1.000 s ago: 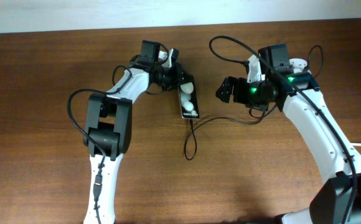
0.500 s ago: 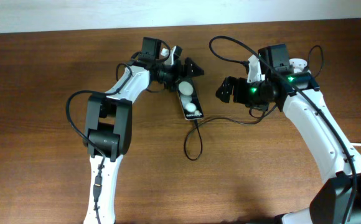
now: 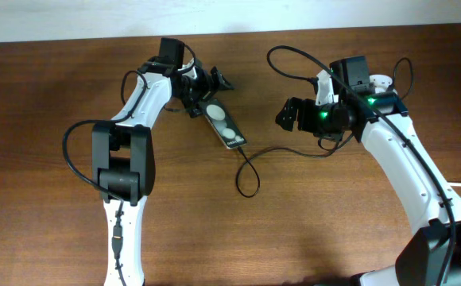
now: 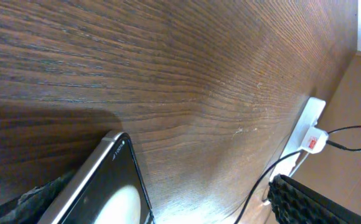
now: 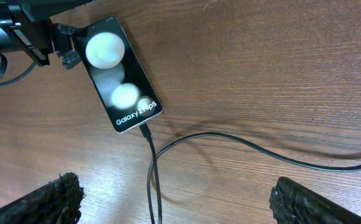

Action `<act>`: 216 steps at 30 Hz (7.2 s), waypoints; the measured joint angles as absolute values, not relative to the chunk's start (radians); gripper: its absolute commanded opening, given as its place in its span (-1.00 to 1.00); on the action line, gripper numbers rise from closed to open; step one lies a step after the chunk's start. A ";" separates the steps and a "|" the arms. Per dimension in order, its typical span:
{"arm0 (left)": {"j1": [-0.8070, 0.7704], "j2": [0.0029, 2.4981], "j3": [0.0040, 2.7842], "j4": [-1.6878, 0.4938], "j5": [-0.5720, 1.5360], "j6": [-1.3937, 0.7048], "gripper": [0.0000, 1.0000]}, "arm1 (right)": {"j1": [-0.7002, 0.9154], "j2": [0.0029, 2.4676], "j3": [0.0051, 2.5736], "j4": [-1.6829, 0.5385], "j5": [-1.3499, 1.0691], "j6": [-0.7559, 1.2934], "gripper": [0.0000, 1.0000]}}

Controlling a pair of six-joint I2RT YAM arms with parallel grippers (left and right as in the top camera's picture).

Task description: Plug charger to phone and switch on socket

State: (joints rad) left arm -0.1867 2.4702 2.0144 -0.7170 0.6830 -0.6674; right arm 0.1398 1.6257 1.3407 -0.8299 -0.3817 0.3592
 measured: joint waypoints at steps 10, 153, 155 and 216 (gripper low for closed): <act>-0.186 2.469 2.040 -0.824 0.624 -0.793 0.98 | 0.140 1.626 1.341 -0.826 -0.382 0.359 1.00; -0.104 2.006 2.207 -1.504 0.298 0.001 0.98 | -0.449 2.327 1.932 -0.984 -0.548 -0.126 0.99; -0.104 2.007 2.207 -1.504 0.298 0.001 0.98 | -0.448 2.327 1.933 -0.985 -0.540 -0.116 0.98; -0.104 1.642 1.909 -1.086 0.116 0.001 0.98 | -0.403 1.972 2.088 -1.519 -0.337 -0.026 0.98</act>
